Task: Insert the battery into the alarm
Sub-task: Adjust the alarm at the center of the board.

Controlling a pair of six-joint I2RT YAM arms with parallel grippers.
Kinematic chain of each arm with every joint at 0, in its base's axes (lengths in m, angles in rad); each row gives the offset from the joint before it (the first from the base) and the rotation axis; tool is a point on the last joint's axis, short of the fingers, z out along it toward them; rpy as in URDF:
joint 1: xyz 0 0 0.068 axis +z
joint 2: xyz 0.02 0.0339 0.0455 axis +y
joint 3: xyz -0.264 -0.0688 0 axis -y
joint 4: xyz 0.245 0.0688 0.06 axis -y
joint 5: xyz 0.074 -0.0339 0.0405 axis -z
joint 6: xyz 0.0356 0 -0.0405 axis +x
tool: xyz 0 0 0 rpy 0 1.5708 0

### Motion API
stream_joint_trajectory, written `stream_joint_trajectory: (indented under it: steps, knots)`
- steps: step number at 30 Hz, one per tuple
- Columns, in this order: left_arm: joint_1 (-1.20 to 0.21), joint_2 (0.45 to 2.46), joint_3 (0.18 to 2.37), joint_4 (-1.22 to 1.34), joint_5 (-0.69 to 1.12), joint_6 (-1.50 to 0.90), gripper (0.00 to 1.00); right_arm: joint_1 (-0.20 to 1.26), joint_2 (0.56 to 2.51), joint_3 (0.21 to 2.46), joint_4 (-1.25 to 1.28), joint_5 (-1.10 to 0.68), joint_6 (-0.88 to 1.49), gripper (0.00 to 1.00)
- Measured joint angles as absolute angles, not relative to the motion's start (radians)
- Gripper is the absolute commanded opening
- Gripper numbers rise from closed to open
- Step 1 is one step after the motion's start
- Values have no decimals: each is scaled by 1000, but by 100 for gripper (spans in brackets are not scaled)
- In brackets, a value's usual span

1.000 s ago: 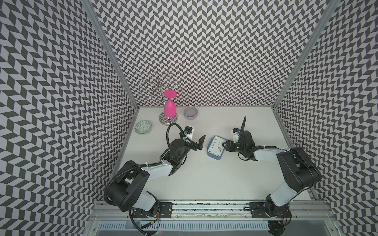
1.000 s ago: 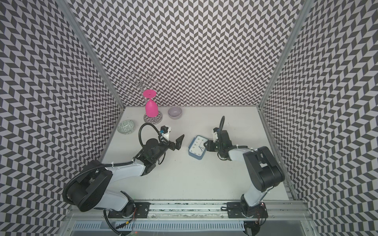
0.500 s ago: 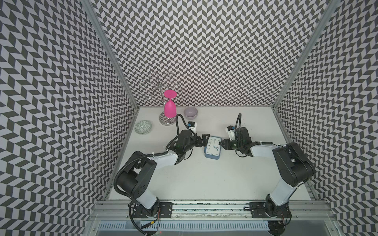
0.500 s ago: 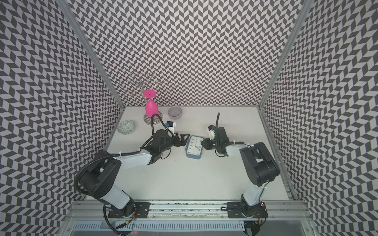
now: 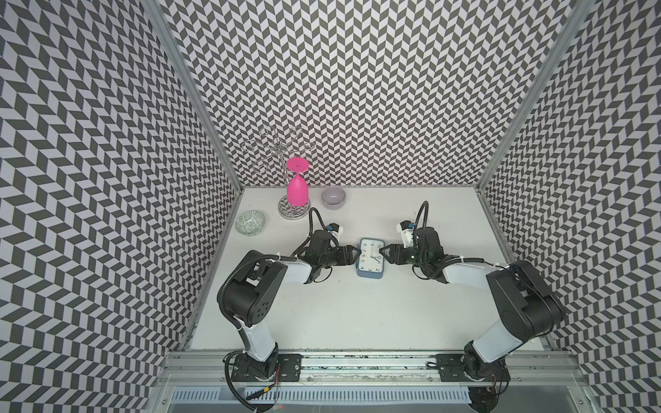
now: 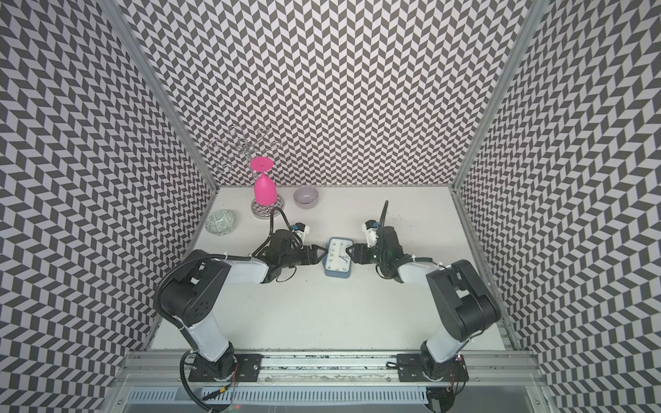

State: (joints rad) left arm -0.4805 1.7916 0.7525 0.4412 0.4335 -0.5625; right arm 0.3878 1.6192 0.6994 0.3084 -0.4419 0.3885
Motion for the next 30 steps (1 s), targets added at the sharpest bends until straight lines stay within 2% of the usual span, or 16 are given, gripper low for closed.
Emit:
stream_joint_trajectory:
  steps: [6, 8, 10, 16, 19, 30]
  knots:
    - [-469, 1846, 786, 422, 471, -548, 68, 388, 1617, 672, 346, -473, 428, 63]
    - [-468, 1862, 807, 417, 478, -543, 64, 388, 1617, 663, 347, -481, 436, 63]
    - [-466, 1872, 815, 414, 480, -543, 56, 388, 1617, 651, 352, -488, 442, 63]
    - [-462, 1875, 816, 413, 484, -540, 52, 388, 1617, 630, 353, -493, 470, 63]
    - [-462, 1875, 816, 414, 485, -541, 44, 388, 1617, 626, 354, -495, 493, 63]
    - [-405, 1874, 766, 511, 538, -572, 28, 388, 1642, 622, 434, -544, 606, 63]
